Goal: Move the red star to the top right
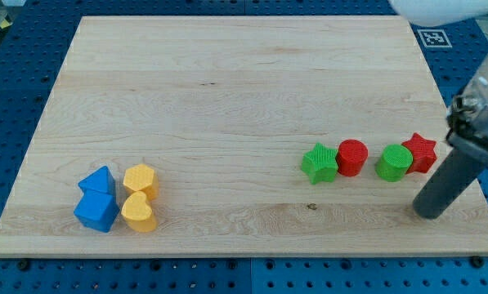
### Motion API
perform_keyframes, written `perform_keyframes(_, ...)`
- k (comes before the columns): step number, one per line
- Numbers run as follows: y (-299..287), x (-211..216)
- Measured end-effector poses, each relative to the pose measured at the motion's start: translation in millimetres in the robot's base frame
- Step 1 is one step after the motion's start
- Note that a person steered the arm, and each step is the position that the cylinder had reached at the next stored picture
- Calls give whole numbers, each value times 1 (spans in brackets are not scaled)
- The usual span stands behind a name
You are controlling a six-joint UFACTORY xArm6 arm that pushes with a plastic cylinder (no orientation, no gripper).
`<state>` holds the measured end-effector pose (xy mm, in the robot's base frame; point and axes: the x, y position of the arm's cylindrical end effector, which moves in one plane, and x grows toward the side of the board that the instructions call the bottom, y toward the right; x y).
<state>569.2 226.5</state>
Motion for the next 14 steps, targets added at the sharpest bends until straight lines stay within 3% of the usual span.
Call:
perform_keyframes(3, 19, -108)
perform_keyframes(4, 20, -111)
perform_keyframes(5, 21, -75)
perform_keyframes(6, 4, -65)
perform_keyframes(8, -18, -154)
perform_keyframes(9, -18, -165)
perform_keyframes(10, -28, -144)
perform_keyframes(11, -38, -160)
perform_keyframes(13, -20, -246)
perform_keyframes(14, -28, -235)
